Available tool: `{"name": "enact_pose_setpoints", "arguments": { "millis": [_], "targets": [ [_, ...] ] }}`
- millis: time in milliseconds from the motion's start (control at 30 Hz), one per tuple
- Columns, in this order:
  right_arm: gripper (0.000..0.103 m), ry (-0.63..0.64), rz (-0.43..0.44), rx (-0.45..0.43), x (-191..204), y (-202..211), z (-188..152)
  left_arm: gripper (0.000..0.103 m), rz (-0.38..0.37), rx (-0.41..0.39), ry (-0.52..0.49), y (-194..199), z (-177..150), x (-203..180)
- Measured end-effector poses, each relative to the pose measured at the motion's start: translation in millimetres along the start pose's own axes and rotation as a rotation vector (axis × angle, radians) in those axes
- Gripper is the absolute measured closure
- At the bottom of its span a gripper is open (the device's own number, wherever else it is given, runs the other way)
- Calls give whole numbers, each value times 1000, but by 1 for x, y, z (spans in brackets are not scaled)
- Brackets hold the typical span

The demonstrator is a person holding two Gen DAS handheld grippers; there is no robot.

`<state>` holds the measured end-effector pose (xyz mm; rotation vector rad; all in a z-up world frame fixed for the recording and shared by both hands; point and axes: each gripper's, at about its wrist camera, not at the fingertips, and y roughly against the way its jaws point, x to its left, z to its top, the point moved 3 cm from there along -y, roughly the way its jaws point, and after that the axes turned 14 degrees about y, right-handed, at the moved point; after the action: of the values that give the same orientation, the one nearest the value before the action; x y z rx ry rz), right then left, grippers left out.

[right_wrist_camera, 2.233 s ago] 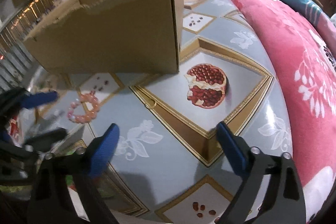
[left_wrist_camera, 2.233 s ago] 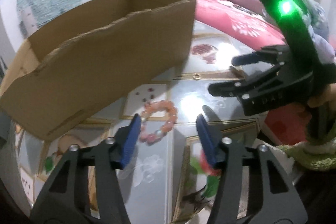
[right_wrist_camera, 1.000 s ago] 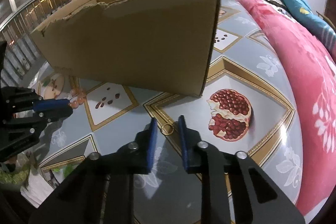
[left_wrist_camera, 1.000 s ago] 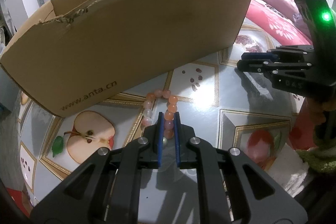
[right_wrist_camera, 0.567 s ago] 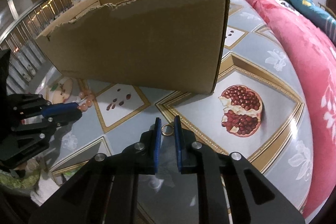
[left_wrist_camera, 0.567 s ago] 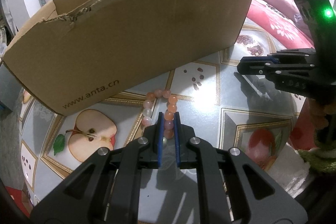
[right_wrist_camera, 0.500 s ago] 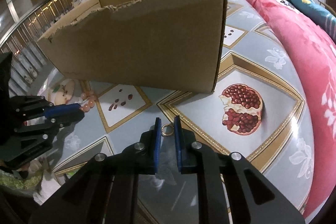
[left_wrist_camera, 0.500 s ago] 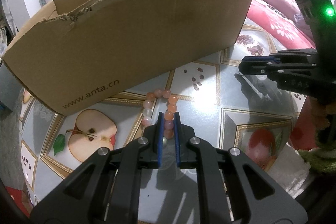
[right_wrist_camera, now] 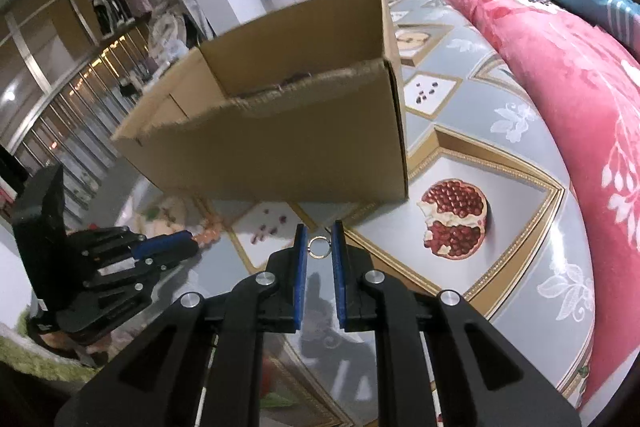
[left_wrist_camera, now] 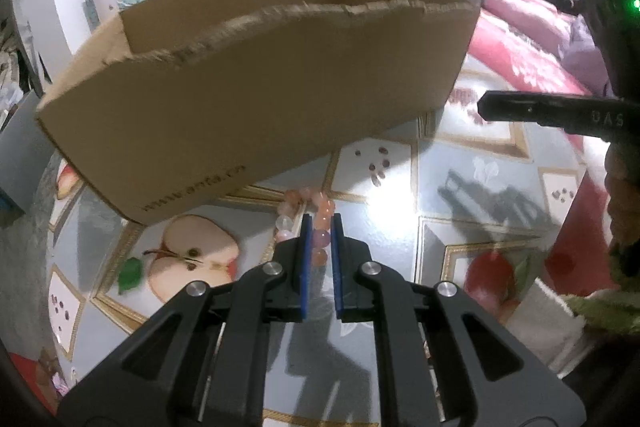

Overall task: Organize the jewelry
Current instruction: 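Lift the held bracelet and ring and carry them over the box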

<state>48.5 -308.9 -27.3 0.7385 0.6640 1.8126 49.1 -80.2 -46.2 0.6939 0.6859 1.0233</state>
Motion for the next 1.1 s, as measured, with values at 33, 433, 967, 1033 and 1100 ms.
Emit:
{"name": "enact_pose_setpoints", "arguments": {
  "millis": [33, 433, 967, 1033, 1100],
  "targets": [
    [91, -4, 7, -8, 0, 2, 2, 95, -3, -8, 10, 3, 2, 2],
    [91, 16, 72, -129, 6, 29, 56, 95, -184, -112, 141, 69, 43, 24],
    [91, 111, 153, -50, -4, -9, 145, 95, -221, -118, 151, 58, 152, 38],
    [91, 101, 157, -18, -9, -22, 150, 95, -195, -68, 148, 37, 155, 41],
    [91, 100, 152, 15, -14, -34, 154, 95, -145, -7, 128, 10, 155, 42]
  ]
}}
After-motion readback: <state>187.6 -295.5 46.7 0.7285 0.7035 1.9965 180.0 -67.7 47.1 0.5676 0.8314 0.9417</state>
